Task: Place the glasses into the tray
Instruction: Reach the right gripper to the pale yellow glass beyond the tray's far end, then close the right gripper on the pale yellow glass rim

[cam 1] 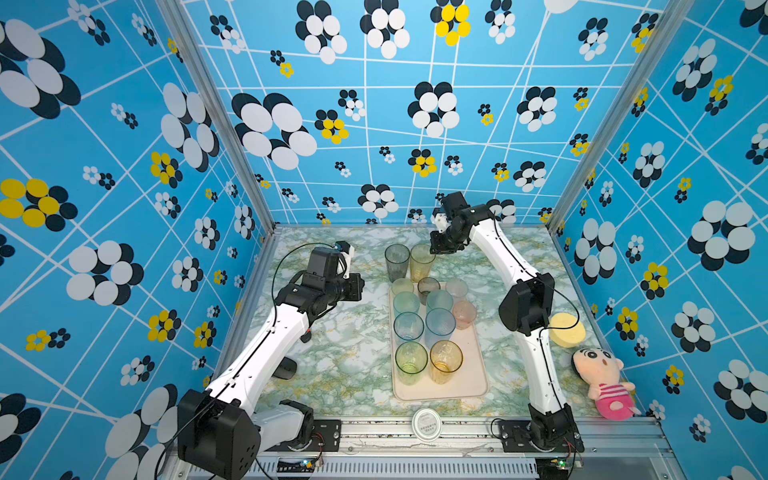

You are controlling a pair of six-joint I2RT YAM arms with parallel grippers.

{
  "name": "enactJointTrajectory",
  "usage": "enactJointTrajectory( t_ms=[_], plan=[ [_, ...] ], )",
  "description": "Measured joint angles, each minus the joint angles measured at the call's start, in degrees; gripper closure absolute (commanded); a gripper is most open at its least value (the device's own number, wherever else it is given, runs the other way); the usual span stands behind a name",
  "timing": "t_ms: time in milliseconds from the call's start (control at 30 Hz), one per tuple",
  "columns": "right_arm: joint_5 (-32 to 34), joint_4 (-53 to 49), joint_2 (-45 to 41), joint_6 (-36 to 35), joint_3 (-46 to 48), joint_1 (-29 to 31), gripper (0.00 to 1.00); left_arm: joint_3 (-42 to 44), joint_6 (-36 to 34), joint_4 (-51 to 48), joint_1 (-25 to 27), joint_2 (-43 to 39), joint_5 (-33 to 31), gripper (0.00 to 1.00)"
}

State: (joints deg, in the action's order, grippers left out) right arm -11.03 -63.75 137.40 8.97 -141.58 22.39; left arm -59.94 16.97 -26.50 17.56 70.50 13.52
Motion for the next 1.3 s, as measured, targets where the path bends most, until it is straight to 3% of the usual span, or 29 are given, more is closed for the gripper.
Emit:
enactJointTrajectory(
  t_ms=[500, 967, 1300],
  plan=[
    [3.21, -1.55, 2.19, 0.0, -2.49, 1.55, 0.81, 1.07, 0.0, 0.66, -0.11, -0.02, 0.5, 0.84],
    [6.08, -1.84, 2.19, 0.02, -2.47, 1.6, 0.97, 1.53, 0.0, 0.92, -0.33, 0.0, 0.87, 0.84],
    [6.47, 1.75, 0.2, 0.44, 2.16, 1.6, 1.0, 2.12, 0.0, 0.94, -0.37, 0.0, 1.11, 0.84]
  ],
)
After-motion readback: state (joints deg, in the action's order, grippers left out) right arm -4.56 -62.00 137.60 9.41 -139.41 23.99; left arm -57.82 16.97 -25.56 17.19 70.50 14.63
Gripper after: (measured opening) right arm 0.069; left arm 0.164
